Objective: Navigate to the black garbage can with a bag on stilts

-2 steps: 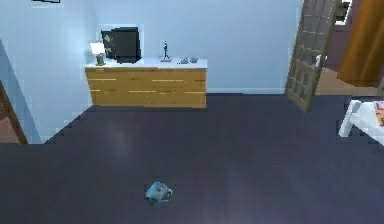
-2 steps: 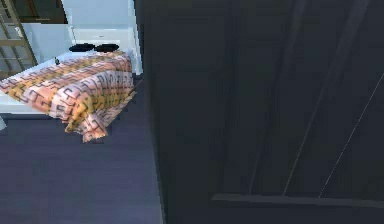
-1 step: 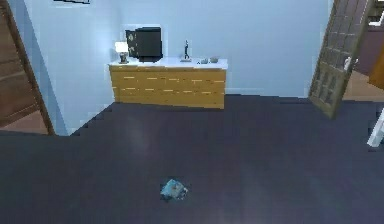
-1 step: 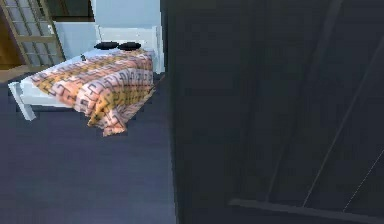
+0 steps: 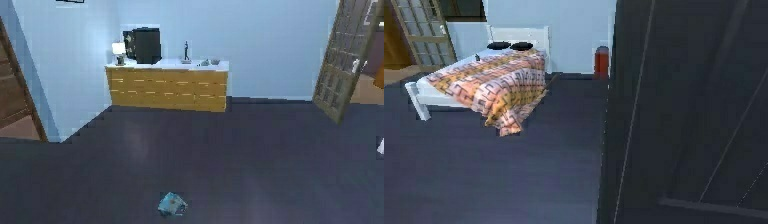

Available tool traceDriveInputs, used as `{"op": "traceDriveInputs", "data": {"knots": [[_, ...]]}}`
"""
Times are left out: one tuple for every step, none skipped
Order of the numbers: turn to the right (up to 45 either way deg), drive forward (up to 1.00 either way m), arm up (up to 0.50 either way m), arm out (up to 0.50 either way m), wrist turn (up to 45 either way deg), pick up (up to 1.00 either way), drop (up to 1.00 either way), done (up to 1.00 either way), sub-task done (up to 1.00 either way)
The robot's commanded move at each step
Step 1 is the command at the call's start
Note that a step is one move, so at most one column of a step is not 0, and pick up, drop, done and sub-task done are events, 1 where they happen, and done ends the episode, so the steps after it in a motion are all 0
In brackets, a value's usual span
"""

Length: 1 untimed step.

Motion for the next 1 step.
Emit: {"op": "traceDriveInputs", "data": {"knots": [[42.0, 0.00, 0.00, 0.00, 0.0, 0.00, 0.00, 0.00, 0.00]]}}
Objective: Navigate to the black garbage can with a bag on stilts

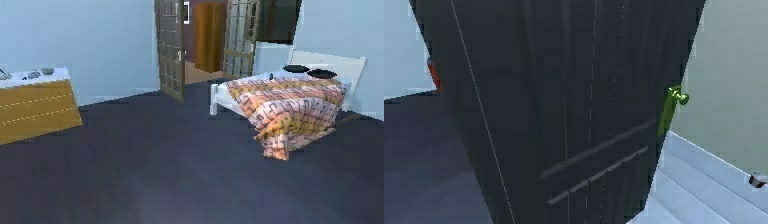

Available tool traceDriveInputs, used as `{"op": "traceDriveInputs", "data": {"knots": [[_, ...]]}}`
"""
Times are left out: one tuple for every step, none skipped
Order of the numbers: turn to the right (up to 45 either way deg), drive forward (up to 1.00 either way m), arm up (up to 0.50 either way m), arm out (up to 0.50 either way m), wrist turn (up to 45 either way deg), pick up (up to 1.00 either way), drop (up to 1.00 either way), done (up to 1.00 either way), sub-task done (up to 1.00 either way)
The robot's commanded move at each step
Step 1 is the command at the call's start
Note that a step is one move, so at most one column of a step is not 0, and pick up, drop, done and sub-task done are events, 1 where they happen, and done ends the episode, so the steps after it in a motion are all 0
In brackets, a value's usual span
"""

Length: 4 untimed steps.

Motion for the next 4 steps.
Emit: {"op": "traceDriveInputs", "data": {"knots": [[0.0, 1.00, 0.00, 0.00, 0.0, 0.00, 0.00, 0.00, 0.00], [0.0, 1.00, 0.00, 0.00, 0.0, 0.00, 0.00, 0.00, 0.00], [0.0, 0.90, 0.00, 0.00, 0.0, 0.00, 0.00, 0.00, 0.00], [18.0, 0.00, 0.00, 0.00, 0.0, 0.00, 0.00, 0.00, 0.00]]}}
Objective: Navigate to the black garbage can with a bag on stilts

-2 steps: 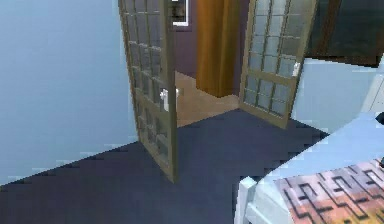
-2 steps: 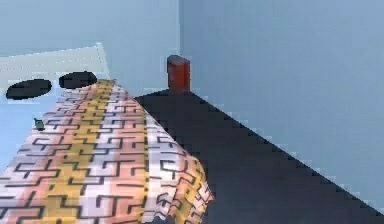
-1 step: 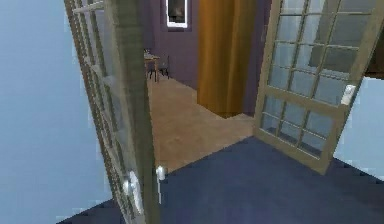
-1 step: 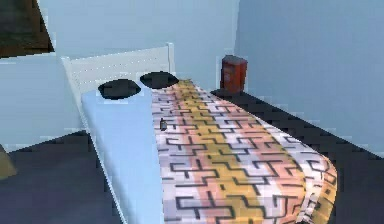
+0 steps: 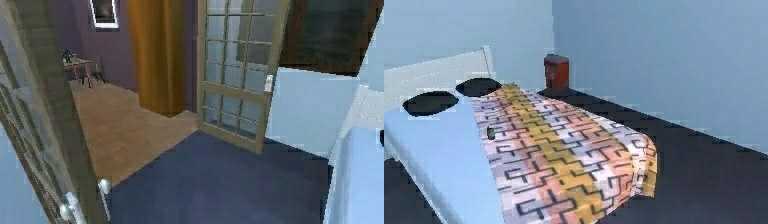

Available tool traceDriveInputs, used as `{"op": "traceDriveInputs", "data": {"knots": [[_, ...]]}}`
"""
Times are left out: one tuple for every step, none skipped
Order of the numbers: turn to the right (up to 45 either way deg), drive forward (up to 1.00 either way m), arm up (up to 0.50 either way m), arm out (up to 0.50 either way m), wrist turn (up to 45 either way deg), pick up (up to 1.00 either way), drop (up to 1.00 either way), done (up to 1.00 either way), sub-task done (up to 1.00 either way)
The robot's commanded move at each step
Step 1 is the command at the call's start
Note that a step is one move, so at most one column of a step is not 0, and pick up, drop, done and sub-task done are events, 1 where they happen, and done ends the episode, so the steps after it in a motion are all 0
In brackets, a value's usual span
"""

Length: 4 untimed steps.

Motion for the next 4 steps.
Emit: {"op": "traceDriveInputs", "data": {"knots": [[0.0, 0.20, 0.00, 0.00, 0.0, 0.00, 0.00, 0.00, 0.00], [-12.0, 0.00, 0.00, 0.00, 0.0, 0.00, 0.00, 0.00, 0.00], [0.0, 0.40, 0.00, 0.00, 0.0, 0.00, 0.00, 0.00, 0.00], [-18.0, 0.00, 0.00, 0.00, 0.0, 0.00, 0.00, 0.00, 0.00]]}}
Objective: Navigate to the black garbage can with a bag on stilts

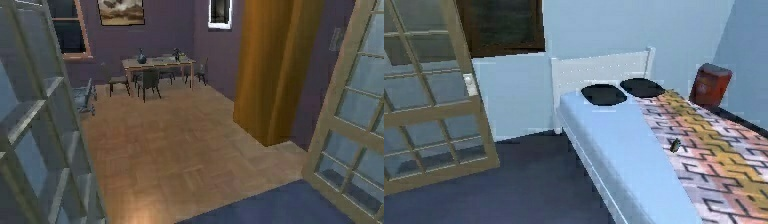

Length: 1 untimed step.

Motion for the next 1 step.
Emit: {"op": "traceDriveInputs", "data": {"knots": [[0.0, 1.00, 0.00, 0.00, 0.0, 0.00, 0.00, 0.00, 0.00]]}}
